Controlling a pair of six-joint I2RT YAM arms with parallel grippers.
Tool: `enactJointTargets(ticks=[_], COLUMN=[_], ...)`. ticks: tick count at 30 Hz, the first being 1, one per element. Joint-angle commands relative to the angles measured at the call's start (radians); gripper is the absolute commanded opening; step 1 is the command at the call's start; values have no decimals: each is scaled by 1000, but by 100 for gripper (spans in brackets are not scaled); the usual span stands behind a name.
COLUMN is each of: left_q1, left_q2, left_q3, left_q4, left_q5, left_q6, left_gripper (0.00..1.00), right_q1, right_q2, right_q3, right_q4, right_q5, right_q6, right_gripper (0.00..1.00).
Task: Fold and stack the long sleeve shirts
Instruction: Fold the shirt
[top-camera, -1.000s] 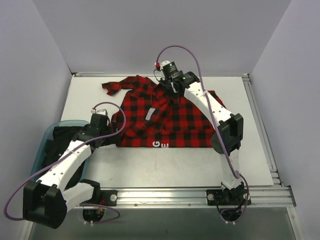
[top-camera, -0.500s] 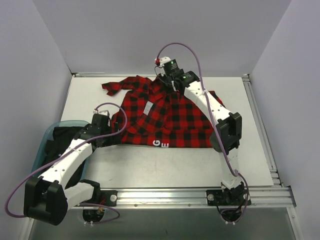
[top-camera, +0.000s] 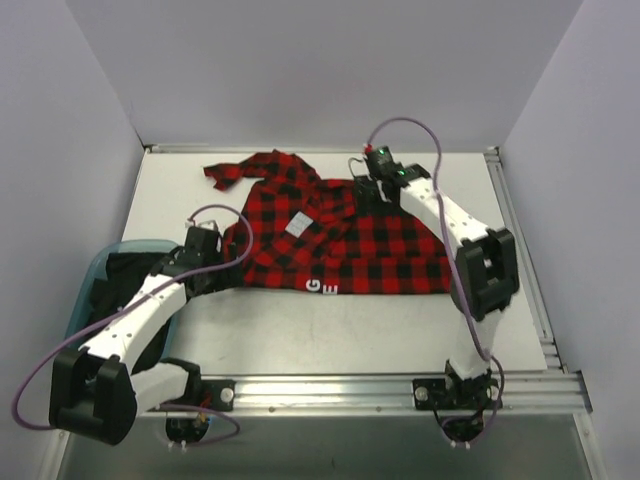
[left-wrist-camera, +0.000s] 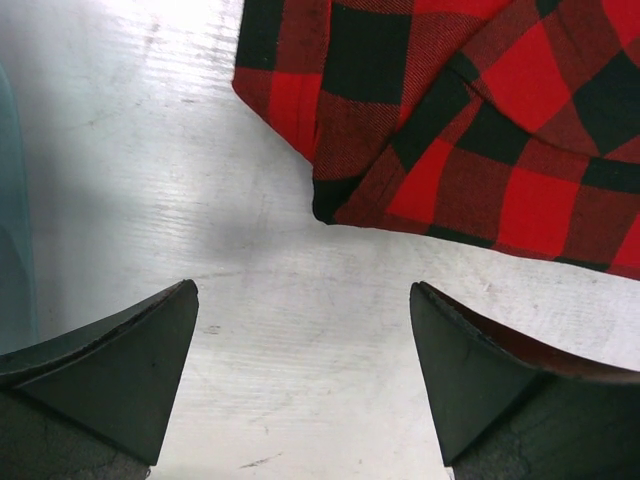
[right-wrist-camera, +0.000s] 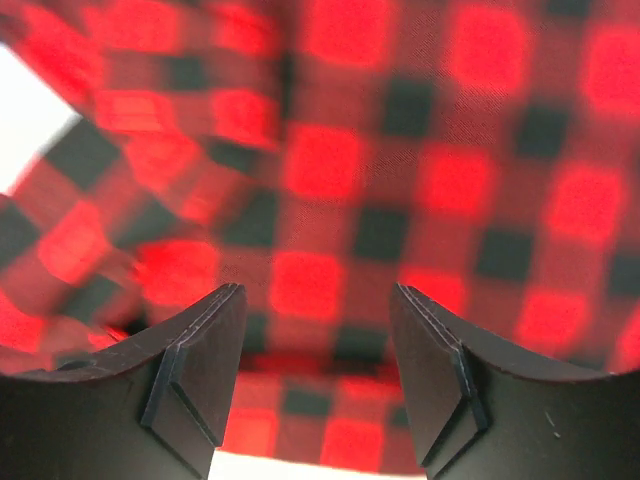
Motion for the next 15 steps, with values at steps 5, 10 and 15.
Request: enactJointTargets(ticks=[5, 10, 15], left_q1=[-1, -23, -35], left_q2=[32, 61, 110], left_q3=[-28, -83, -88], left_q4=[61, 179, 245], left_q5=[99, 127, 110], left_q6=[-239, -357, -435], left_gripper=[93, 88, 80], right_q1=[-202, -345, -460], right_q2=[-492, -728, -828], right_q3=[-516, -797, -965], right_q4=[38, 140, 224], right_q5=[-173, -269, -371], right_q6=[332, 418, 463], right_gripper=[58, 56, 54])
